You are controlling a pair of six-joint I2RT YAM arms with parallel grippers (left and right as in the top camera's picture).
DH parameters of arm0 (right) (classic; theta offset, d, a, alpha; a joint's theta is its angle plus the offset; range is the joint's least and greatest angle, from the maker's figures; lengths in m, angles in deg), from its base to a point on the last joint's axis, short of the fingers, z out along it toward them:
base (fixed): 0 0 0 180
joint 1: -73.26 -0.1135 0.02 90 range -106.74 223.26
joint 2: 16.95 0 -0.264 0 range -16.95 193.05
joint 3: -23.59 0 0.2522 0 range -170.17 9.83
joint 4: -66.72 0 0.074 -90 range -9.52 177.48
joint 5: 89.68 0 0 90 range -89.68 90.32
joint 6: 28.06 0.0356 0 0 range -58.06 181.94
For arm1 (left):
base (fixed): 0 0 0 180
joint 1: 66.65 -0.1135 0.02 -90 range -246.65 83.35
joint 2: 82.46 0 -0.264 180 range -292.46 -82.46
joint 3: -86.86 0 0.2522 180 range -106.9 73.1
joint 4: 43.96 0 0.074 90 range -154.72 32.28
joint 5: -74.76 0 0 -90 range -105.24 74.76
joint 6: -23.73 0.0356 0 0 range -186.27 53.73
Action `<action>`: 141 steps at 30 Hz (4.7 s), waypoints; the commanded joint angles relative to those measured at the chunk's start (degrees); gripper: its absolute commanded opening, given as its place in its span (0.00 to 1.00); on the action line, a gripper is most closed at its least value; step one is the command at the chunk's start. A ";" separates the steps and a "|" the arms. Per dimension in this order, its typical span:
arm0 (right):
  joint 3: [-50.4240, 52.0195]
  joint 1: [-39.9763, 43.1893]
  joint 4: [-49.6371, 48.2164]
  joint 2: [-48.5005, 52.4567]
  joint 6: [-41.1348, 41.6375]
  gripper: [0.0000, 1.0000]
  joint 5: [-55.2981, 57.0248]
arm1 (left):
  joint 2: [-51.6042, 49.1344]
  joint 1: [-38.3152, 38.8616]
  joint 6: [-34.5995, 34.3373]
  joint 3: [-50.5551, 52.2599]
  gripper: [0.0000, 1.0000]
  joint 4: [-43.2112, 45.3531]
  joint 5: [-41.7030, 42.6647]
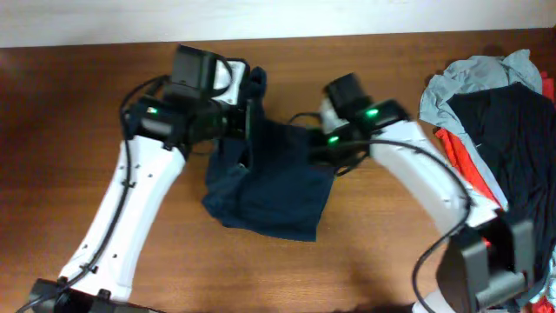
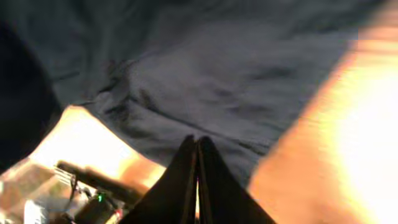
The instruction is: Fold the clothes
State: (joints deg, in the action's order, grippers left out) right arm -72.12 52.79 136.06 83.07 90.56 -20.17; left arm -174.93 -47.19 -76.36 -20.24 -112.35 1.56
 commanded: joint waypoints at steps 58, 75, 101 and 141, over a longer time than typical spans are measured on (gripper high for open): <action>-0.31 15.37 8.39 -3.85 -23.71 0.04 -19.23 | -26.67 1.27 20.26 -23.65 0.18 -11.58 10.95; 13.77 -7.37 -13.81 -2.14 1.11 0.04 -10.49 | -48.24 -2.21 26.25 -23.65 0.05 -6.05 14.58; 40.44 -6.05 -29.31 -2.16 27.61 0.04 -5.75 | -49.29 -6.29 15.89 -23.65 0.04 -7.91 4.15; 7.10 -17.40 -26.25 18.08 -5.07 0.04 -10.99 | -49.27 -10.25 16.09 -23.89 0.06 -7.98 8.46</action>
State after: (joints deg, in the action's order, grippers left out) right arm -64.65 36.14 110.83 96.89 84.66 -34.05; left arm -222.73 -57.35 -59.95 -43.92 -120.68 10.04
